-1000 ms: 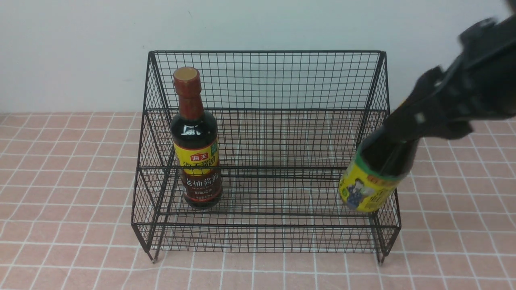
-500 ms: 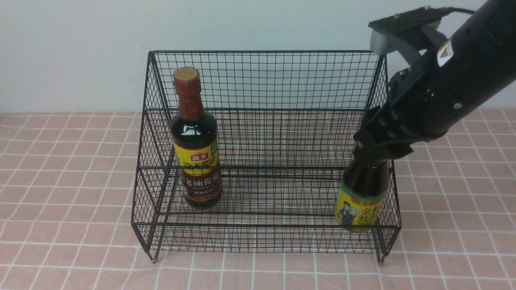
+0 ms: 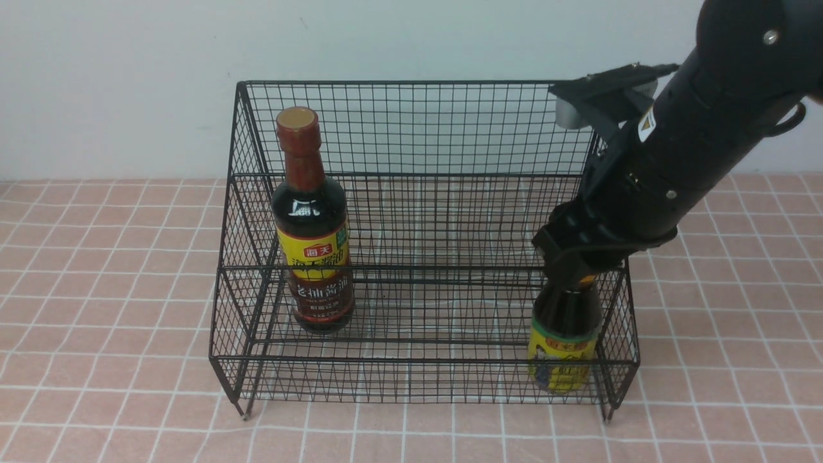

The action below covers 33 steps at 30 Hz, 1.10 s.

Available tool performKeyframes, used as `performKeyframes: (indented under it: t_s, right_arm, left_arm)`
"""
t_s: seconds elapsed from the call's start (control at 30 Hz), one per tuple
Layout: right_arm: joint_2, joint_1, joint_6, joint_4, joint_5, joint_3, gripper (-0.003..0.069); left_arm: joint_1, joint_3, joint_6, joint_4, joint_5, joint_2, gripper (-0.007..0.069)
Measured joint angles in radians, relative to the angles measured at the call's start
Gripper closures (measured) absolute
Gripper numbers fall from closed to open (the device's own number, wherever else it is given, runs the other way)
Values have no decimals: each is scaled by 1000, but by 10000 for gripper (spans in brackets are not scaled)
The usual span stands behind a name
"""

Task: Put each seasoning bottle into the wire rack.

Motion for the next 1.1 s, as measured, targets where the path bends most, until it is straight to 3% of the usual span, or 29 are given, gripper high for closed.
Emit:
performKeyframes:
  t_s: [0.13, 0.4, 0.67, 0.87, 0.97, 1.1]
  right_arm:
    - [0, 0, 2, -12, -1, 0, 336]
    - [-28, 0, 73, -26, -6, -39, 220]
    - [-178, 0, 78, -130, -5, -197, 216]
    - [-456, 0, 96, -283, -1, -282, 290]
    - [-624, 0, 152, -338, 5, -263, 366]
    - [-919, 0, 234, -355, -11, -89, 519]
  left_arm:
    - [0, 0, 0, 0, 2, 0, 631]
    - [0, 0, 0, 0, 2, 0, 631]
    - [0, 0, 0, 0, 2, 0, 631]
    - [0, 1, 0, 0, -44, 0, 631]
    - [0, 2, 0, 0, -87, 0, 631]
    - [0, 14, 0, 0, -171, 0, 631]
